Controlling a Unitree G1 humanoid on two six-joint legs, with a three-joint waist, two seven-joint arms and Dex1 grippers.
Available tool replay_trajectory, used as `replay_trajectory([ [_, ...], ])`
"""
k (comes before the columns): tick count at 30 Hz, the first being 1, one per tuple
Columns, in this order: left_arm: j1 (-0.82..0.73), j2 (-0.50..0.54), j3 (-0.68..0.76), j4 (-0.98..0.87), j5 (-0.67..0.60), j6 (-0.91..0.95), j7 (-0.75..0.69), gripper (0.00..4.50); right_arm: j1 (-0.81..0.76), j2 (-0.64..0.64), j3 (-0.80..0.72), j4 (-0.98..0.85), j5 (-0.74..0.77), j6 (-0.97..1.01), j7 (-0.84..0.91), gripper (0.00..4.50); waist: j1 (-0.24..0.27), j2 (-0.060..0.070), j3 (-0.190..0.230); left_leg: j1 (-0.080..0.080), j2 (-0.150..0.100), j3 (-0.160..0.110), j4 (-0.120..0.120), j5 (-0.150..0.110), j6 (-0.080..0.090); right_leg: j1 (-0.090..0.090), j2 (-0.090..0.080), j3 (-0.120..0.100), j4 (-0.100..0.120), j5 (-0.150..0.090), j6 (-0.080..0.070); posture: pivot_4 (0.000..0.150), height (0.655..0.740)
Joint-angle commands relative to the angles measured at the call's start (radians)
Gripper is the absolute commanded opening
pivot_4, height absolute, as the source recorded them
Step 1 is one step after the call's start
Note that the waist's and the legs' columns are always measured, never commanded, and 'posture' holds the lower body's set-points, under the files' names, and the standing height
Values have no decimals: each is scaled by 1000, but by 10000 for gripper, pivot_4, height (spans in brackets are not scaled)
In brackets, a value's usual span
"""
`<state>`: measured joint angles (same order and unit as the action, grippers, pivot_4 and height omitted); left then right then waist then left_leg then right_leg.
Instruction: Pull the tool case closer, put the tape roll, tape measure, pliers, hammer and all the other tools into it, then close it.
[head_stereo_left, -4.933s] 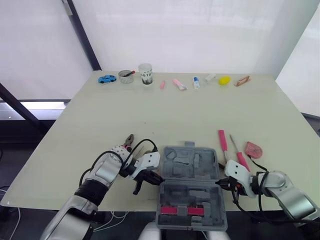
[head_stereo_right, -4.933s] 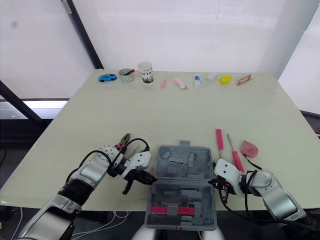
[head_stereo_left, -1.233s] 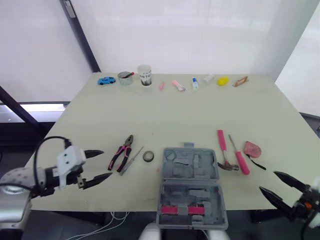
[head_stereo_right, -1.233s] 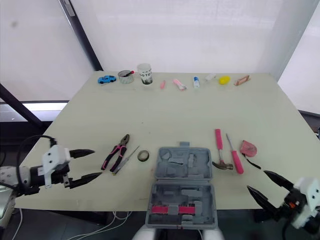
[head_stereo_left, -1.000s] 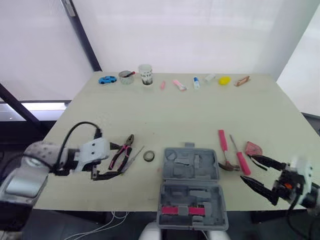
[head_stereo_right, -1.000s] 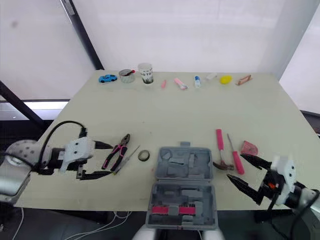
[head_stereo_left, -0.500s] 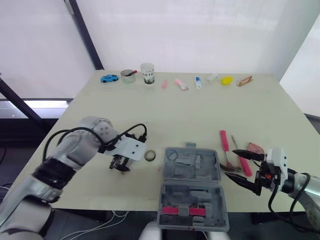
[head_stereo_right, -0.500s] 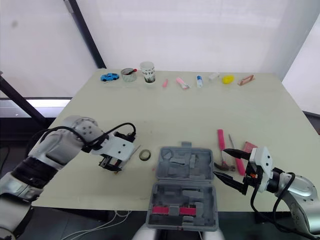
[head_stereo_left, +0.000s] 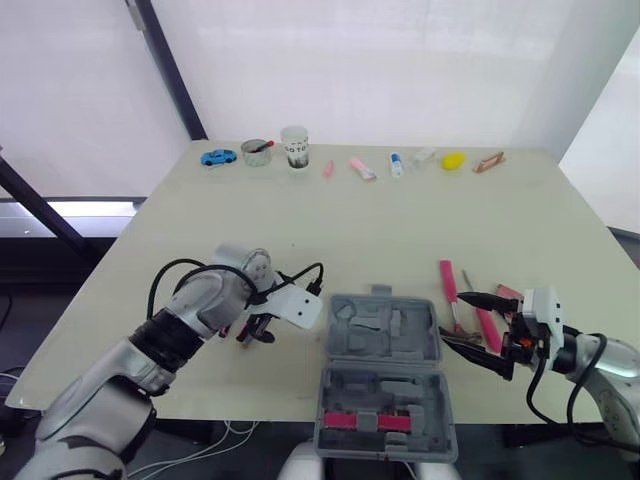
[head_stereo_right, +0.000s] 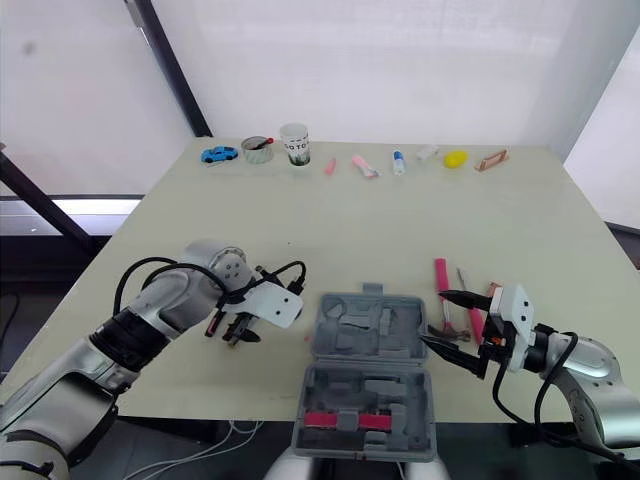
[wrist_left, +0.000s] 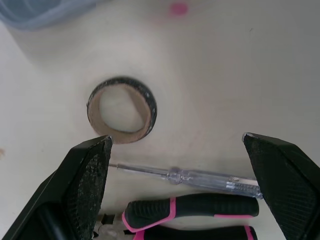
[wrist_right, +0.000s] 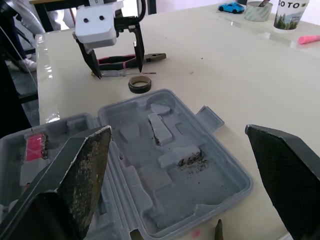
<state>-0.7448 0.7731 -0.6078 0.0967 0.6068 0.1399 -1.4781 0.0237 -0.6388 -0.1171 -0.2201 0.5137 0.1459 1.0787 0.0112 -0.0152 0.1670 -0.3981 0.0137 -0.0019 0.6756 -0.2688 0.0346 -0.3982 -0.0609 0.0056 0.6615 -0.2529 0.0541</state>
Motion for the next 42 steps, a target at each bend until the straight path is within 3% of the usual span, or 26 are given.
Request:
replay_trajectory([
  [1, -22, -11, -13, 9, 24, -28, 4, 44345, -3, -2, -11, -20, 9, -16, 6, 45000, 0, 0, 0, 0, 0, 0, 0, 0, 0, 0, 0, 0, 0, 0, 0, 1500, 7400],
  [14, -25, -4, -15, 107, 39, -115, 27, 44345, 37, -36, -20, -27, 3, -66, 79, 45000, -1, 0, 0, 0, 0, 0, 1, 0, 0, 0, 0, 0, 1, 0, 0, 1500, 7400],
  [18, -42, -14, -32, 188, 58, -180, 61, 33951, 32, -35, -20, -22, -3, -73, 73, 45000, 0, 0, 0, 0, 0, 0, 2, 0, 0, 0, 0, 0, 1, 0, 0, 1500, 7400],
  [25, -59, -62, -48, 229, 93, -231, 97, 304, 25, -33, -10, -40, -5, -62, 59, 45000, 3, 2, -1, 1, 0, -1, 5, 0, 0, 2, 0, -1, 2, 0, 0, 1500, 7400],
  [36, -105, -134, -45, 249, 119, -250, 71, 304, 7, -30, -1, -50, -9, -48, 41, 45000, 5, 2, -1, -1, -2, -1, 9, 0, 0, 3, -1, 1, 2, 2, 3, 1500, 7400],
  [42, -137, -141, -17, 176, 68, -246, -20, 304, 7, -27, -15, -45, 4, -44, 36, 45000, 1, 1, 0, -2, -2, -1, 9, 0, 0, 2, -1, 1, 2, 2, 3, 1500, 7400],
])
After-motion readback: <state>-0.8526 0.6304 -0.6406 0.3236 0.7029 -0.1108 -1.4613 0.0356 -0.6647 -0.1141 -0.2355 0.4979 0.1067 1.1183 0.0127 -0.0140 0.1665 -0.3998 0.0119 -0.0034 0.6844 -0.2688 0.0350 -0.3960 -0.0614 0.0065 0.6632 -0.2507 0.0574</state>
